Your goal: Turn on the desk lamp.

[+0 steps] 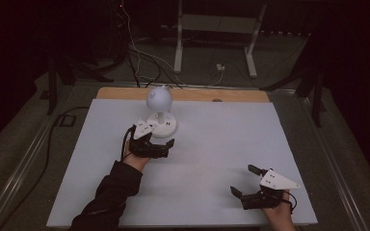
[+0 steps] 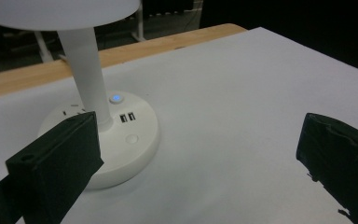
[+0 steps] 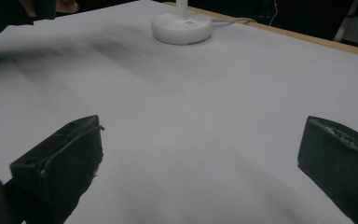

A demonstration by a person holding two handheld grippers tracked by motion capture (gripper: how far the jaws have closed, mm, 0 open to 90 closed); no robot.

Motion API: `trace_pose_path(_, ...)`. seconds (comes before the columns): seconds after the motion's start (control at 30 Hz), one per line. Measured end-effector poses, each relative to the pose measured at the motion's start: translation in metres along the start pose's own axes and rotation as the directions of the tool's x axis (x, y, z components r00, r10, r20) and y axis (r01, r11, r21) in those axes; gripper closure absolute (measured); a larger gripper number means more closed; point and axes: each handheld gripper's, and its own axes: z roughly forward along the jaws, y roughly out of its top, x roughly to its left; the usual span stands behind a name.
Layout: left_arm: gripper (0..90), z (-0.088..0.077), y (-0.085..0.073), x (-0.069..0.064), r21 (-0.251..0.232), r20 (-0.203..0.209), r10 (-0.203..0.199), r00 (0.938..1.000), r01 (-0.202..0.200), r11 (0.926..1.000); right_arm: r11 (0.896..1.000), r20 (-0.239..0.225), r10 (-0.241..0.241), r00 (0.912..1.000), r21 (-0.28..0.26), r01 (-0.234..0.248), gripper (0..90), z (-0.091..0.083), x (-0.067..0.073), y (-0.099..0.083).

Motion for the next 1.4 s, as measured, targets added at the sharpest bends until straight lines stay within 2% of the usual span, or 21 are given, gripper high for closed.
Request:
trace_pose_path(0.07,0.4,0.001,0.0,0.001,-0.013,0.014,-0.01,0.9998,0.01,0.9999,1.0,-0.001,0.0,1.0,-0.001,0.0,0.2,0.0,0.0,0.0)
trace_pose_path(0.1,0.4,0.004,0.001,0.0,-0.005,0.015,-0.006,0.9999,0.006,1.0,1.0,-0.001,0.003,1.0,-0.003,-0.003,0.2,0.0,0.0,0.0)
trace_pose_path(0.2,0.4,0.007,0.002,-0.001,0.004,-0.005,-0.008,1.0,0.008,1.0,1.0,-0.002,0.002,1.0,-0.002,-0.002,0.1,0.0,0.0,0.0)
trace_pose_path(0.3,0.4,0.013,0.005,-0.001,0.009,-0.048,-0.039,0.9981,0.039,0.9992,1.0,-0.003,0.004,1.0,-0.004,-0.004,0.1,0.0,-0.001,0.0)
trace_pose_path(0.33,0.4,0.013,0.005,-0.001,0.009,-0.048,-0.039,0.9981,0.039,0.9992,1.0,-0.004,0.006,1.0,-0.004,-0.006,0.1,-0.001,0.0,0.0)
trace_pose_path(0.37,0.4,0.017,0.006,-0.001,0.018,-0.089,-0.027,0.9956,0.029,0.9994,1.0,-0.004,0.006,1.0,-0.004,-0.006,0.1,0.0,0.0,0.0)
trace_pose_path(0.4,0.4,0.02,0.006,-0.001,0.021,-0.102,-0.022,0.9945,0.025,0.9995,1.0,-0.005,0.005,1.0,-0.003,-0.005,0.2,0.0,0.0,0.0)
trace_pose_path(0.53,0.4,0.024,0.005,0.0,0.022,-0.123,-0.022,0.9922,0.025,0.9995,1.0,-0.007,0.006,1.0,-0.008,-0.006,0.2,-0.001,0.0,0.0)
trace_pose_path(0.6,0.5,0.03,0.005,0.001,0.041,-0.155,-0.032,0.9874,0.039,0.9984,1.0,-0.008,0.006,0.9999,-0.006,-0.006,0.1,-0.001,-0.001,0.0)
trace_pose_path(0.67,2.9,0.031,0.005,0.001,0.036,-0.158,-0.04,0.9867,0.046,0.9983,1.0,-0.009,0.005,0.9999,-0.007,-0.005,0.2,-0.001,-0.001,0.0)
trace_pose_path(0.73,5.2,0.035,0.005,0.001,0.036,-0.197,-0.038,0.9796,0.046,0.9983,1.0,-0.01,0.006,0.9999,-0.008,-0.006,0.2,-0.001,0.0,0.0)
trace_pose_path(0.77,6.5,0.035,0.005,0.001,0.036,-0.197,-0.038,0.9796,0.046,0.9983,1.0,-0.009,0.005,0.9999,-0.008,-0.005,0.1,-0.001,0.0,0.0)
trace_pose_path(0.8,7.1,0.037,0.006,0.002,0.027,-0.224,-0.054,0.973,0.062,0.9977,1.0,-0.01,0.002,0.9999,-0.009,-0.002,0.2,-0.001,0.0,0.0)
trace_pose_path(0.83,8.5,0.037,0.006,0.002,0.027,-0.224,-0.054,0.973,0.062,0.9977,1.0,-0.01,0.002,0.9999,-0.01,-0.002,0.1,-0.001,0.0,0.001)
trace_pose_path(0.87,8.5,0.037,0.006,0.002,0.019,-0.241,-0.058,0.9689,0.064,0.9978,1.0,-0.01,0.002,0.9999,-0.01,-0.002,0.1,-0.001,0.0,0.001)
trace_pose_path(0.9,14.0,0.038,0.005,0.002,0.012,-0.265,-0.069,0.9618,0.075,0.9971,1.0,-0.011,0.005,0.9999,-0.011,-0.005,0.1,-0.001,-0.001,0.001)
trace_pose_path(0.93,15.8,0.038,0.005,0.002,0.012,-0.265,-0.069,0.9618,0.075,0.9971,1.0,-0.011,0.006,0.9999,-0.01,-0.006,0.1,-0.001,-0.001,0.0)
trace_pose_path(1.03,21.0,0.041,0.005,0.006,0.01,-0.291,-0.097,0.9517,0.105,0.9944,1.0,-0.012,0.002,0.9999,-0.012,-0.002,0.2,-0.002,-0.001,0.001)
trace_pose_path(1.27,46.2,0.044,0.004,0.006,0.017,-0.312,-0.093,0.9456,0.104,0.9944,1.0,-0.014,0.008,0.9999,-0.014,-0.008,0.1,-0.002,-0.001,0.001)
trace_pose_path(1.4,58.6,0.045,0.004,0.006,0.027,-0.316,-0.081,0.9452,0.094,0.9952,1.0,-0.015,0.009,0.9998,-0.013,-0.009,0.2,-0.002,-0.001,0.0)
